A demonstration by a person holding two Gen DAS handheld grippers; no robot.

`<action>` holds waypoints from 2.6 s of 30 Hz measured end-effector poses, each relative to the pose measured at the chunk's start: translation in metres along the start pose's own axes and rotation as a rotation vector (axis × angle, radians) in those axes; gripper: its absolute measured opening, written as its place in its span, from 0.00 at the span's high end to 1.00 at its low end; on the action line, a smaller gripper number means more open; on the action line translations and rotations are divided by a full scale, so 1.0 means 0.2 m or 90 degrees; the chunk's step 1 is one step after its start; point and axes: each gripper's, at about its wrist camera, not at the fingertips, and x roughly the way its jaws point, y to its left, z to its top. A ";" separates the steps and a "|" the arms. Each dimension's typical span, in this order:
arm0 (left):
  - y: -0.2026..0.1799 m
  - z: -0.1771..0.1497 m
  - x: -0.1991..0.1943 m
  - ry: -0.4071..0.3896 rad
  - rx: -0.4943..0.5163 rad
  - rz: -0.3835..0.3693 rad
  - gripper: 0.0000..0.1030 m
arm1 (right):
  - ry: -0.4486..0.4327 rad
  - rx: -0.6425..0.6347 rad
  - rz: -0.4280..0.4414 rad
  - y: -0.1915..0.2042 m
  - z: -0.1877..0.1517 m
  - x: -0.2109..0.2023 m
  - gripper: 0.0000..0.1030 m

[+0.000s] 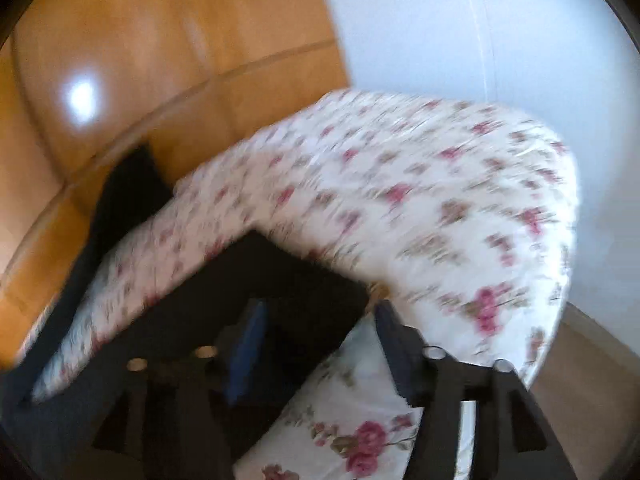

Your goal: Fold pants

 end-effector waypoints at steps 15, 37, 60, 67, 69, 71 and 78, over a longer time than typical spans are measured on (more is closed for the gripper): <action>-0.55 0.19 0.01 0.009 0.145 -0.115 0.57 | 0.094 -0.239 0.254 0.91 -0.18 0.15 0.39; -1.21 0.41 1.11 0.201 0.363 0.059 0.39 | 0.152 -0.321 0.284 1.12 -0.41 0.32 0.34; -1.23 0.80 1.09 -0.034 0.277 0.075 0.97 | 0.148 -0.324 0.284 1.11 -0.41 0.33 0.34; -1.09 0.73 1.39 0.008 0.249 0.161 0.87 | 0.143 -0.329 0.278 1.12 -0.42 0.33 0.34; -1.07 0.67 1.42 0.032 0.248 0.164 0.68 | 0.142 -0.327 0.280 1.12 -0.42 0.33 0.34; -1.06 0.67 1.41 0.042 0.236 0.141 0.67 | 0.141 -0.325 0.283 1.12 -0.42 0.34 0.34; -0.99 0.71 1.07 -0.003 0.084 0.086 0.65 | 0.141 -0.316 0.288 1.10 -0.41 0.34 0.34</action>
